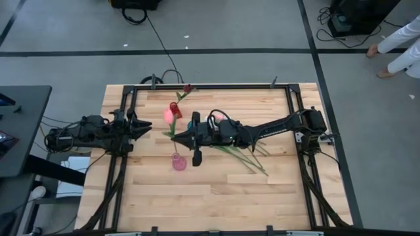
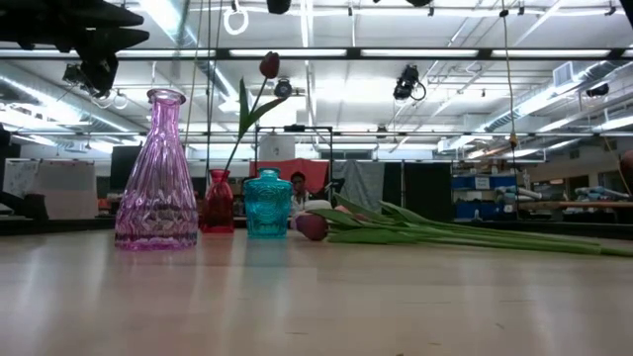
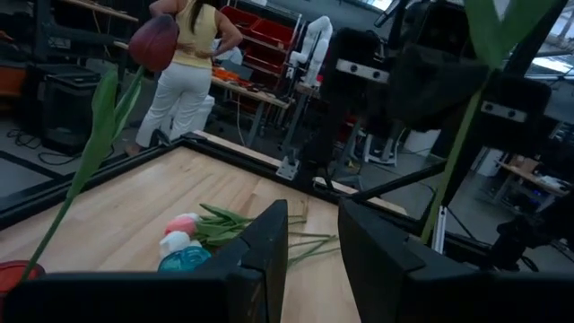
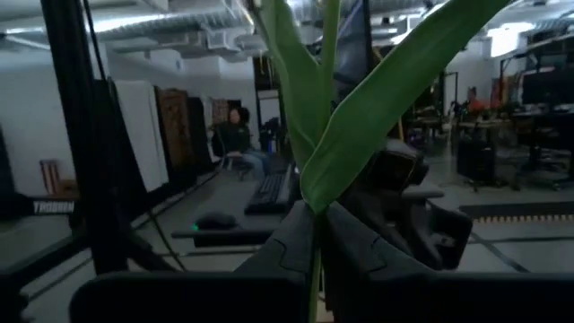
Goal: Sort flowers into vase by color
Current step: Put the center pink flower into the pink vase
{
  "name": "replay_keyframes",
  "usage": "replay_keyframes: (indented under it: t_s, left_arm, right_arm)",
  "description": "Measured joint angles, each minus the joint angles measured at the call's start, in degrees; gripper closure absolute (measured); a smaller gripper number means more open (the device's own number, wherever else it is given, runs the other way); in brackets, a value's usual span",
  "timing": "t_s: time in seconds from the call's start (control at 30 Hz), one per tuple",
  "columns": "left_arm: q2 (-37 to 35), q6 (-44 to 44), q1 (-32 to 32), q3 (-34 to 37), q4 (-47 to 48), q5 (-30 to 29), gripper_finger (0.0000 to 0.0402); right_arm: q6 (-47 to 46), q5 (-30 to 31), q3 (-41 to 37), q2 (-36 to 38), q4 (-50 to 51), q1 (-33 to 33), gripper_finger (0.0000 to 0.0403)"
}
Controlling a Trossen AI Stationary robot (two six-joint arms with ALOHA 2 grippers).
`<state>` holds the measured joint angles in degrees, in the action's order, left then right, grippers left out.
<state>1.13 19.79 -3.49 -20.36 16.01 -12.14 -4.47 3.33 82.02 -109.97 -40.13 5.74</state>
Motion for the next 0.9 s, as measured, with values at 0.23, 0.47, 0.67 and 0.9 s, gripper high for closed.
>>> replay_keyframes:
  t_s: [0.23,0.47,0.67,0.9]
  left_arm:
    - [0.0,-0.04,0.04,0.0,-0.06,-0.78,0.0295]
    - [0.0,-0.2,0.04,0.0,-0.15,-1.63,0.0295]
    - [-0.01,-0.13,0.05,0.0,-0.28,-1.74,0.0295]
    - [0.04,-0.13,0.09,0.02,-0.72,-1.84,0.0295]
  right_arm:
    - [0.62,0.0,-0.06,-0.72,-0.48,-0.02,0.0376]
    - [1.27,0.04,-0.06,-1.7,-2.27,0.29,0.0376]
    - [0.88,0.37,-0.04,-4.81,-3.44,0.28,0.0376]
    - [1.68,0.02,0.02,-5.31,1.78,0.31,0.0373]
